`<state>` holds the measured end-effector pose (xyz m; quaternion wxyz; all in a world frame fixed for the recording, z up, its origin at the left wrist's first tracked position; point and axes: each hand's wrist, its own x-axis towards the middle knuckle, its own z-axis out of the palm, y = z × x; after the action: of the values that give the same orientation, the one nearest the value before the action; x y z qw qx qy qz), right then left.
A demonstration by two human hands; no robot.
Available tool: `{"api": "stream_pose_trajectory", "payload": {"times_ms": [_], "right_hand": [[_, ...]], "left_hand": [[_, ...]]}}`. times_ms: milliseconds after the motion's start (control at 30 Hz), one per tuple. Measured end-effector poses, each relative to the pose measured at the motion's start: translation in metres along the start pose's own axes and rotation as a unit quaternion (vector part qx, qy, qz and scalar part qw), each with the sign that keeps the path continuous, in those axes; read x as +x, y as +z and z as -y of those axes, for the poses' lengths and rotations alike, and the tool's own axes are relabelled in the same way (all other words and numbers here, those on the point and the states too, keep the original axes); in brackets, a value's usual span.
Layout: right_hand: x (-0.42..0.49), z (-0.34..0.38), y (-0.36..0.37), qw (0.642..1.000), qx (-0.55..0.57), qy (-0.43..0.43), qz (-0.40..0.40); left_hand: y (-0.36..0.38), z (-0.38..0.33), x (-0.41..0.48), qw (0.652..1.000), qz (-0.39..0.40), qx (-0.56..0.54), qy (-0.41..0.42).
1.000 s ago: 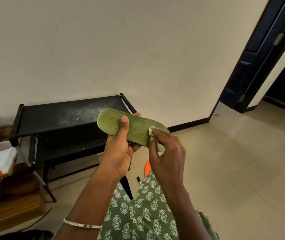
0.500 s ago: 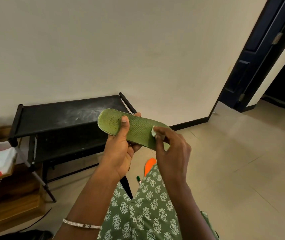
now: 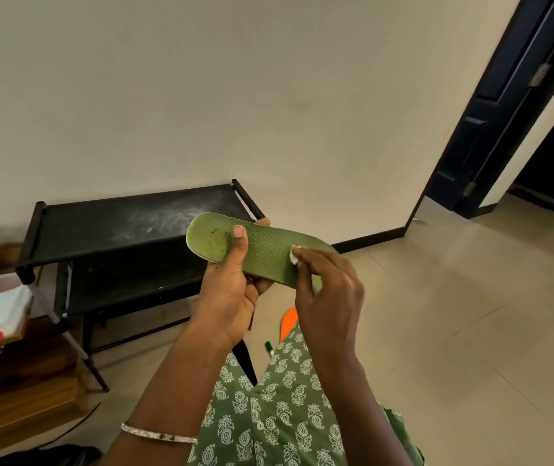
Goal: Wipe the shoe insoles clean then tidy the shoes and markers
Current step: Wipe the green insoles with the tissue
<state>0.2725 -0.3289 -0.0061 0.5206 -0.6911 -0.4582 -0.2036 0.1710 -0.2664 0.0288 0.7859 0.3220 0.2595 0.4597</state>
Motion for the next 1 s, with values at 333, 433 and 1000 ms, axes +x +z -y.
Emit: {"api": "stream_pose_trajectory", "payload": {"times_ms": [333, 433, 1000], "right_hand": [[-0.010, 0.028, 0.005, 0.997, 0.003, -0.074, -0.005], [-0.005, 0.009, 0.002, 1.000, -0.010, -0.018, -0.006], [-0.007, -0.001, 0.004, 0.999, -0.038, 0.014, 0.003]], "left_hand": [[0.004, 0.005, -0.004, 1.000, 0.001, 0.017, 0.009], [0.001, 0.001, -0.003, 1.000, 0.001, 0.009, 0.015], [0.003, -0.002, -0.003, 1.000, -0.004, 0.003, 0.021]]}}
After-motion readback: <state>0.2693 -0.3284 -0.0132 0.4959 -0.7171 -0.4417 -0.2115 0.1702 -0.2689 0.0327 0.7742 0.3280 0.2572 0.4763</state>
